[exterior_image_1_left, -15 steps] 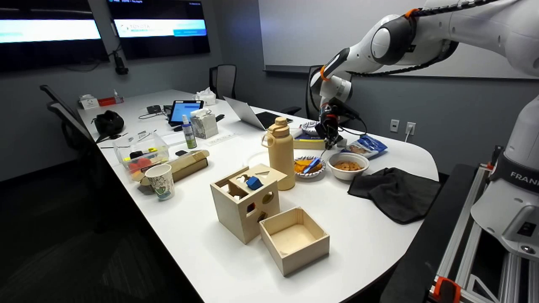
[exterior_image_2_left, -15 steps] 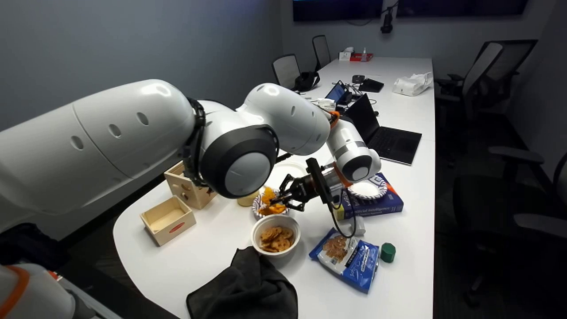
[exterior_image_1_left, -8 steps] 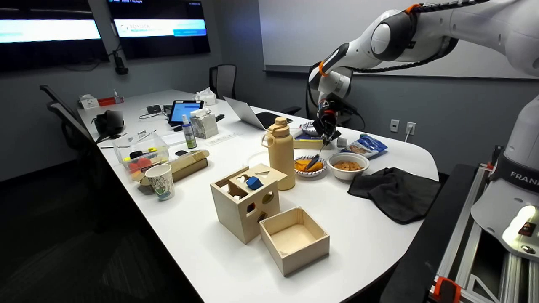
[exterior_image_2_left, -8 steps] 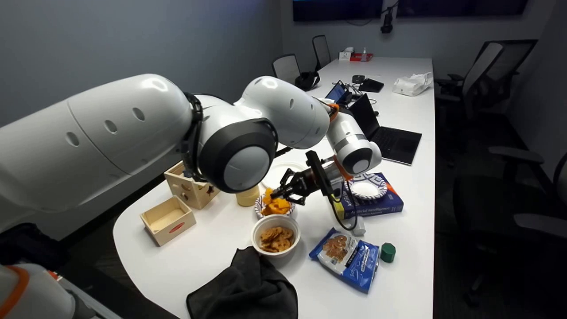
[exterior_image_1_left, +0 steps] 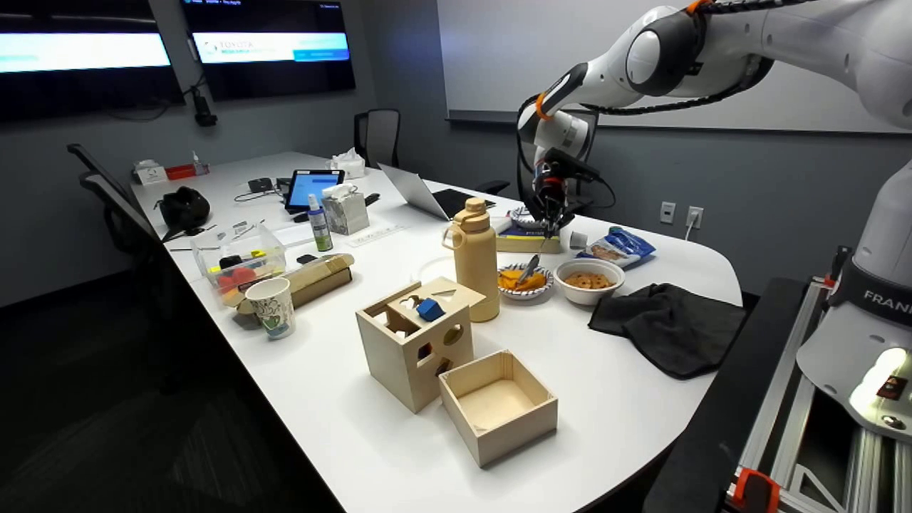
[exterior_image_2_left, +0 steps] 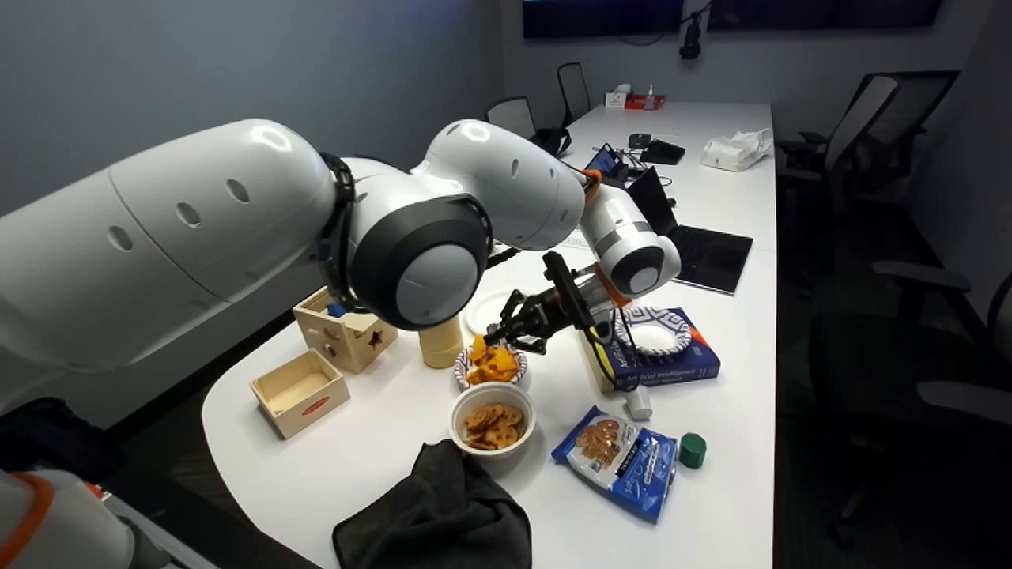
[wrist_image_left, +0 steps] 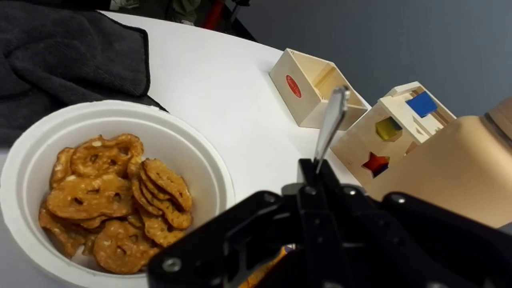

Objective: Use the spatula to stir the contents in the black and white bowl on the left.

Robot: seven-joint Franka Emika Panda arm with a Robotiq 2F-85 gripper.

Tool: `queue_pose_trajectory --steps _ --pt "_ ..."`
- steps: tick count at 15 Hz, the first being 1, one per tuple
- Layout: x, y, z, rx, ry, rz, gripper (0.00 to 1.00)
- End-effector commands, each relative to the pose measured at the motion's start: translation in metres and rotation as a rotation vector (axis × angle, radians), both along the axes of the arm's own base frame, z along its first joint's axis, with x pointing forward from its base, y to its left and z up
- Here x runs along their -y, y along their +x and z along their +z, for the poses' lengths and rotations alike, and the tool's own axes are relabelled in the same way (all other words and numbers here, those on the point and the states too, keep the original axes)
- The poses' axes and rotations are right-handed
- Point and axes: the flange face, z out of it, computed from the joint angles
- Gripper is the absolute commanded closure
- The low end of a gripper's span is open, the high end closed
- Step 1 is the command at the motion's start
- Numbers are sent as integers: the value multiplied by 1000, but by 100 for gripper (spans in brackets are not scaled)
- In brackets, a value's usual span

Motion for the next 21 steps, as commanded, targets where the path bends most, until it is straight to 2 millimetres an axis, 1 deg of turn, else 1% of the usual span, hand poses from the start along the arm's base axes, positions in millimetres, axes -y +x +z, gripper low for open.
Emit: queue_pose_trajectory --steps 1,5,7,9,11,14,17,21 --pt "-4 11 21 -41 -114 -1 99" --pt "-11 17 33 -109 -274 24 99" --pt "-21 18 37 -144 -328 69 99" --pt "-34 19 39 -151 -335 122 99" --pt "-47 21 38 -140 -302 169 99" --pt "-60 23 37 -123 -248 194 99" --pt "-62 26 39 -92 -232 186 99" --pt "-54 34 41 -38 -286 132 99"
